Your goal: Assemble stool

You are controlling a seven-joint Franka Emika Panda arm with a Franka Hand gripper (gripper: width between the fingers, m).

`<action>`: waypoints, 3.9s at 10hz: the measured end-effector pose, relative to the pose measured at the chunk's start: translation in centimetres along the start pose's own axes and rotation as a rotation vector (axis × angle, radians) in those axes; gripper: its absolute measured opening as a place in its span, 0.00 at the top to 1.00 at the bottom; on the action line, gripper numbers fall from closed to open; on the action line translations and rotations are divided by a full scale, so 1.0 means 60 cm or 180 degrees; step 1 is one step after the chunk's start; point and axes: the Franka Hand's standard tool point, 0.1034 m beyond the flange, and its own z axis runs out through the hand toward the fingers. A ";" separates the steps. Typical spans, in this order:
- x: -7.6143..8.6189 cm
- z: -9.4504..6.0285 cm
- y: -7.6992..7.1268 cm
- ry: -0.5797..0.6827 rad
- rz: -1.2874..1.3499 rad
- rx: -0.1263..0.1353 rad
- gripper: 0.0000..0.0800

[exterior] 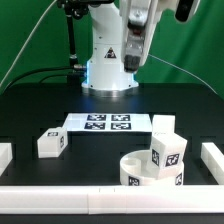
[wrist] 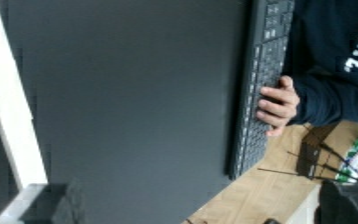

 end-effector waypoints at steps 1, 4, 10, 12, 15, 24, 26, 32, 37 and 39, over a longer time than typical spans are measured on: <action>-0.001 0.002 0.007 -0.0006 -0.0190 -0.0020 0.19; 0.020 0.000 0.024 0.0010 -0.0956 -0.0074 0.19; 0.005 0.011 0.028 -0.0040 -0.2025 -0.0048 0.19; -0.005 0.017 0.044 -0.0142 -0.2550 -0.0090 0.19; 0.010 0.027 0.078 -0.0322 -0.3302 -0.0224 0.19; 0.068 0.048 0.109 -0.0454 -0.4413 -0.0364 0.19; 0.112 0.062 0.191 -0.1033 -0.4445 -0.0713 0.19; 0.148 0.050 0.234 -0.2534 -0.4066 -0.1462 0.19; 0.178 0.057 0.300 -0.3909 -0.3606 -0.2478 0.19; 0.181 0.041 0.311 -0.4394 -0.3315 -0.2909 0.19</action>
Offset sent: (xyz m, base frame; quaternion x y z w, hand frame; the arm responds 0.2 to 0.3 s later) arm -0.0409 -0.0380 -0.0284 0.0083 -0.0225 -0.1697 0.9852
